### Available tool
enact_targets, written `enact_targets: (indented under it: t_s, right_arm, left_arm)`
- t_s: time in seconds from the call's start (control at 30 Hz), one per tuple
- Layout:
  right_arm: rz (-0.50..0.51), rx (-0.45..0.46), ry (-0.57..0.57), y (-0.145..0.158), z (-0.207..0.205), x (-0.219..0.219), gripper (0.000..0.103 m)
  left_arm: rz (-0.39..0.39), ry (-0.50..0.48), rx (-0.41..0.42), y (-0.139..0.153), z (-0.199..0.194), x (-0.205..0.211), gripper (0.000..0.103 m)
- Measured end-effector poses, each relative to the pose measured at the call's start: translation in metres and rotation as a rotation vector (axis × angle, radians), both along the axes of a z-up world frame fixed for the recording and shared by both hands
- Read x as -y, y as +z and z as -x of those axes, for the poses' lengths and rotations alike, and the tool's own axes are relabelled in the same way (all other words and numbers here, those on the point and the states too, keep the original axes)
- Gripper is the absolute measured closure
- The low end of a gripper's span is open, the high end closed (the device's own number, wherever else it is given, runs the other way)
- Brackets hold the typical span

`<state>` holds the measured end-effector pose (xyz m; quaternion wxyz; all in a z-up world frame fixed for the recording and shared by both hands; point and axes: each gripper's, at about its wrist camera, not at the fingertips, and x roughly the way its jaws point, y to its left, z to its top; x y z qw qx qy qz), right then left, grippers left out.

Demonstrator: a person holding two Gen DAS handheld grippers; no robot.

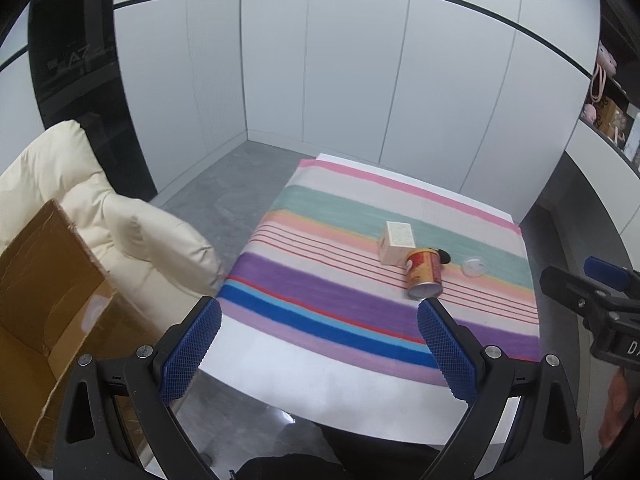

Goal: Organize objects
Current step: 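Move both open tools back toward the remaining objects on the cloth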

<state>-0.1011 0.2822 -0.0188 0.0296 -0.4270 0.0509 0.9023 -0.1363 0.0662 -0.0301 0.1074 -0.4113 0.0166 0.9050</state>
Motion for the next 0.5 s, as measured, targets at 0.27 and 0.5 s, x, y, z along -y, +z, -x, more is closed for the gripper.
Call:
enact_targets:
  t_s: [0.27,0.5]
  right_arm:
    - [0.002,0.024,-0.057,-0.010,-0.006,-0.024,0.000]
    - [-0.002,0.060,-0.075,-0.027,-0.004,-0.039,0.000]
  left_arm:
    - [0.005,-0.047,0.025,-0.004,0.002,-0.028,0.004]
    - [0.045,-0.100,0.036,-0.016,0.010,-0.057,0.004]
